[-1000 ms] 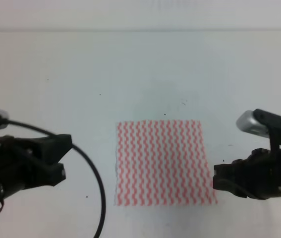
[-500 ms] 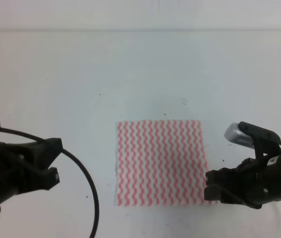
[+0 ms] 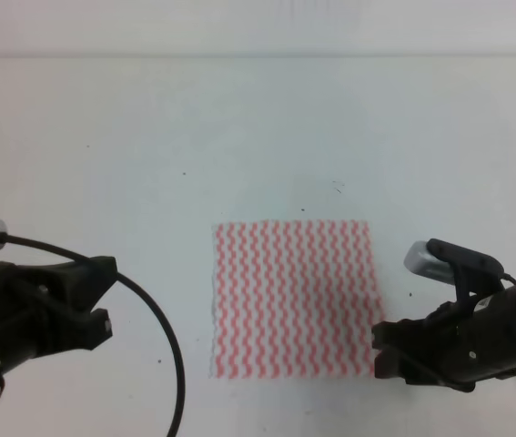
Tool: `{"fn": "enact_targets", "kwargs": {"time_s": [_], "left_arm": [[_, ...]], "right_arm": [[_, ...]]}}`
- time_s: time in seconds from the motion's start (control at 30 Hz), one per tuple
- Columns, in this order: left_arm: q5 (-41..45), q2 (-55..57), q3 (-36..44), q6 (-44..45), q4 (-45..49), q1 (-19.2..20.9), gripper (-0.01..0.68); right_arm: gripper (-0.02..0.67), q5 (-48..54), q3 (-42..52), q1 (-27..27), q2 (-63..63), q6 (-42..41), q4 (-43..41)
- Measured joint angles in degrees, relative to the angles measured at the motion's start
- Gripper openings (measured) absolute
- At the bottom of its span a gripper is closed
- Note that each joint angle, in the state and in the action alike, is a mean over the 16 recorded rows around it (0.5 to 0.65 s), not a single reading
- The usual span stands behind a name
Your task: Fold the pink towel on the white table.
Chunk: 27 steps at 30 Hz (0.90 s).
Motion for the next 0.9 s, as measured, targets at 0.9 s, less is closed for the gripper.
{"fn": "enact_targets", "kwargs": {"time_s": [0.9], "left_arm": [[0.0, -0.1, 0.0, 0.2, 0.0, 0.0, -0.002]], "right_arm": [[0.299, -3.5, -0.1, 0.0, 3.7, -0.4, 0.5]]}}
